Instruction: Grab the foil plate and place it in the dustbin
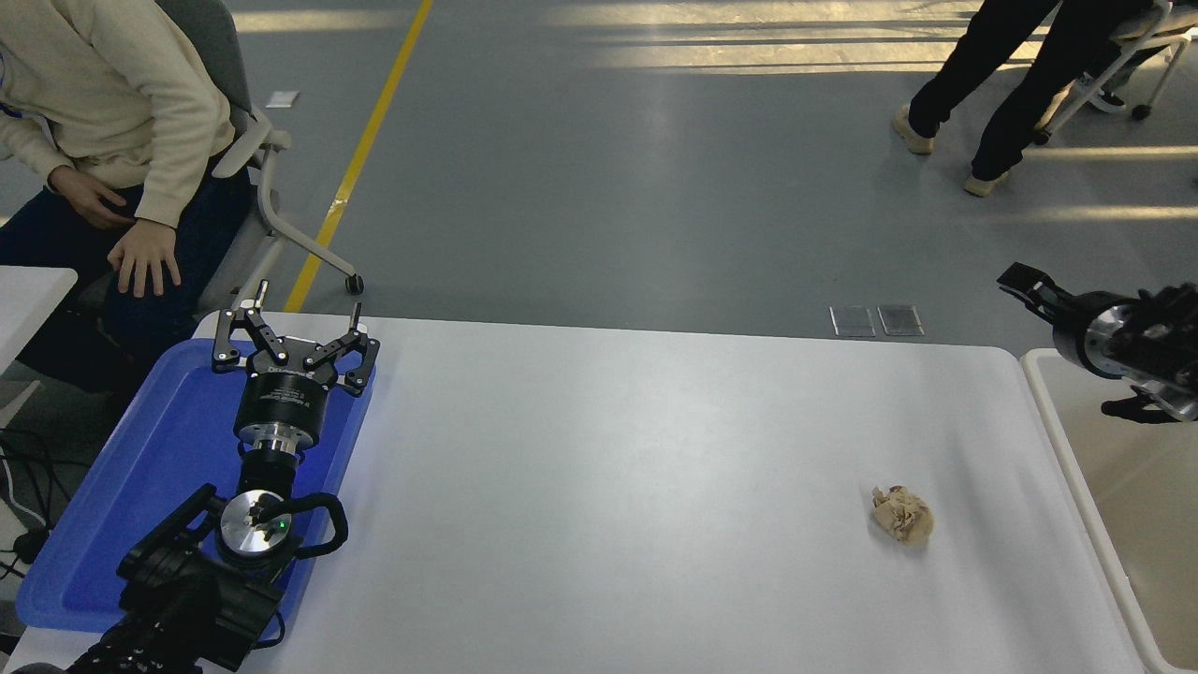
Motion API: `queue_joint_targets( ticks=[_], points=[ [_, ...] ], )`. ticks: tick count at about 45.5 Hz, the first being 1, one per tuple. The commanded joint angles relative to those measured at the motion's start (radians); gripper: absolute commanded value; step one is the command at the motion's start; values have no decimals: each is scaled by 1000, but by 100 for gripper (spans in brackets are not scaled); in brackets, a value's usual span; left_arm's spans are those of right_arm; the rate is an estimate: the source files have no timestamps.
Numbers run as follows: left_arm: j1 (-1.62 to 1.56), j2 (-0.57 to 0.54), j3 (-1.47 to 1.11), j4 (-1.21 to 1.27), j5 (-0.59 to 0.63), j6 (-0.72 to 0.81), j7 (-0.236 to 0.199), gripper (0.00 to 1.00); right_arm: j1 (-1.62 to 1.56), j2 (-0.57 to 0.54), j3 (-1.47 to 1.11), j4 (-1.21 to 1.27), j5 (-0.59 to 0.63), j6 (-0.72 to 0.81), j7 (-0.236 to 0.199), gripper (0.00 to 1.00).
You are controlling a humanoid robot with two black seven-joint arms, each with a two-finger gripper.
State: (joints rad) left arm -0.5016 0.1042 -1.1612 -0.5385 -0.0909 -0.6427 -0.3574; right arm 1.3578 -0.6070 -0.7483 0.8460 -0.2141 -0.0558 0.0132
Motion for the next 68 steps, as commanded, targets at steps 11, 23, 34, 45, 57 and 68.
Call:
queue_joint_targets(
  ticks=[11, 23, 34, 45, 57, 68],
  points=[
    [0, 0, 0, -1, 0, 0, 1, 100, 265, 47, -262, 246, -2, -4, 2, 100],
    [0, 0, 0, -1, 0, 0, 1, 100, 443, 134, -387, 399, 4, 2, 5, 100],
    [0, 0, 0, -1, 0, 0, 1, 100, 596, 168, -436, 614, -1, 5, 7, 100],
    [0, 0, 0, -1, 0, 0, 1, 100, 696, 173, -444, 699, 4, 83, 5, 100],
    [0, 0, 0, 0, 0, 0, 1, 100, 745, 211, -454, 719, 25, 159, 5, 100],
    [0, 0, 0, 0, -1, 2, 0, 100, 814, 282, -480, 723, 91, 222, 4, 100]
  ],
)
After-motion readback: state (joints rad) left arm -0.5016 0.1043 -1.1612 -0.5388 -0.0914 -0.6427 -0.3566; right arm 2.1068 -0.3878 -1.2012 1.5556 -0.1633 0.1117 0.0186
